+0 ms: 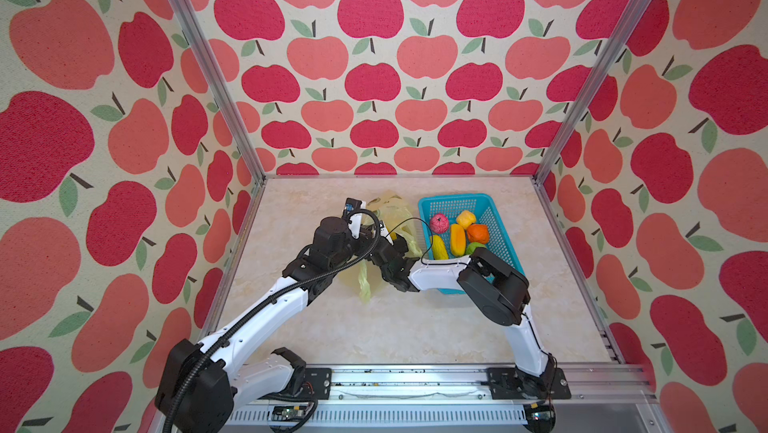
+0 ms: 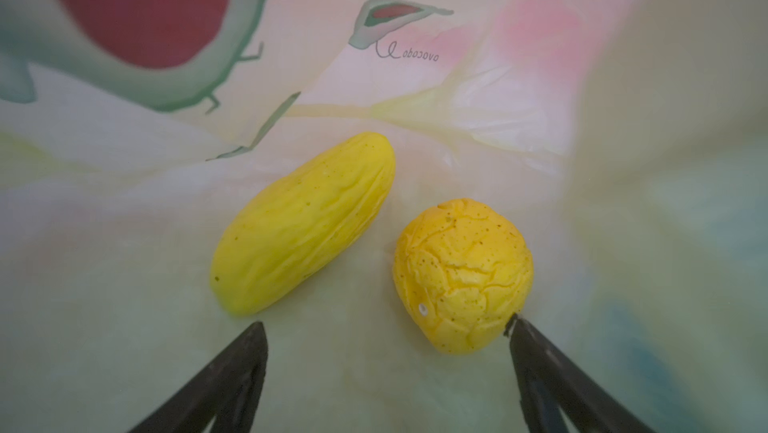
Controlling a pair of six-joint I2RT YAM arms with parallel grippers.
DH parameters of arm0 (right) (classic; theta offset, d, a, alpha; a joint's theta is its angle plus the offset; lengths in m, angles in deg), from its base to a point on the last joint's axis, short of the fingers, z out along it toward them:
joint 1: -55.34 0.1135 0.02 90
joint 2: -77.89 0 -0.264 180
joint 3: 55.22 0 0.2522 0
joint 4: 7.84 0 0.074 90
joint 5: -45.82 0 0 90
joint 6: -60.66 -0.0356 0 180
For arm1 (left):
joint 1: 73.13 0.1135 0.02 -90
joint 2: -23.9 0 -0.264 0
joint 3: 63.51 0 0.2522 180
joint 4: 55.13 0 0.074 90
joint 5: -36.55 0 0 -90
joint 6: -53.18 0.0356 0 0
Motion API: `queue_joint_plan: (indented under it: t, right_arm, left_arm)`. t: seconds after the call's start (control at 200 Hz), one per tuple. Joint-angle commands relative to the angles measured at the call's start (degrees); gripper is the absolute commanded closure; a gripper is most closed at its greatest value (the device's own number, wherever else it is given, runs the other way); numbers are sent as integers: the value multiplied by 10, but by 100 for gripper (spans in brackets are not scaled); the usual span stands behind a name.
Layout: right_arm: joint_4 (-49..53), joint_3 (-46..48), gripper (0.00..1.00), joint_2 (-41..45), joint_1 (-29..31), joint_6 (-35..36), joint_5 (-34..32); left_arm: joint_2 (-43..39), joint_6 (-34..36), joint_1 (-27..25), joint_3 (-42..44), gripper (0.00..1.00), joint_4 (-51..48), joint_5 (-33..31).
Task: Untie the knot of the plastic bag and take out the fruit
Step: 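Lower the right gripper and grasp the round wrinkled yellow fruit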
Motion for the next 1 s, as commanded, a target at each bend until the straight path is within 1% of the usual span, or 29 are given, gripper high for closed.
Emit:
queue_joint_plan:
  t: [0.0,0.165,0.285,0.36,0.555,0.6,0.635,0.73,0.785,0.86,0.915,0.995]
  right_arm:
    - [-7,-8,4,-17,-7,-4,-24]
    - [44,-34,4,-34,-28,-50,-11]
    - [72,-47,5,-43,-46,-103,7]
    - [105,-69,6,-54,-57,-133,13]
    - [90,-81,7,-64,-66,-159,23]
    - [96,-93,7,-70,-67,-159,24]
    - [106,-104,7,-76,-69,-163,27]
    - [140,-116,7,-81,-81,-195,41]
    - [138,-108,11,-79,-89,-214,54]
    - [139,-100,20,-77,-100,-230,74]
    - [134,-93,25,-74,-104,-232,87]
    - [127,-85,32,-65,-105,-225,87]
  left_arm:
    - [-5,-7,-3,-29,100,-31,-1]
    - [-18,-3,-3,-38,100,-40,18]
    - [-25,-4,-3,-31,100,-32,36]
    - [-24,-4,-3,-29,100,-30,50]
    - [-25,-6,-1,-23,100,-20,86]
    - [-25,-6,-1,-23,100,-18,95]
    - [-39,-6,0,-21,100,-16,104]
    - [-43,-19,8,-11,100,8,152]
    - [-45,-27,12,-7,100,15,165]
    - [-48,-29,16,-7,100,11,168]
    - [-52,-29,19,-4,100,10,169]
    - [-57,-38,29,6,100,23,186]
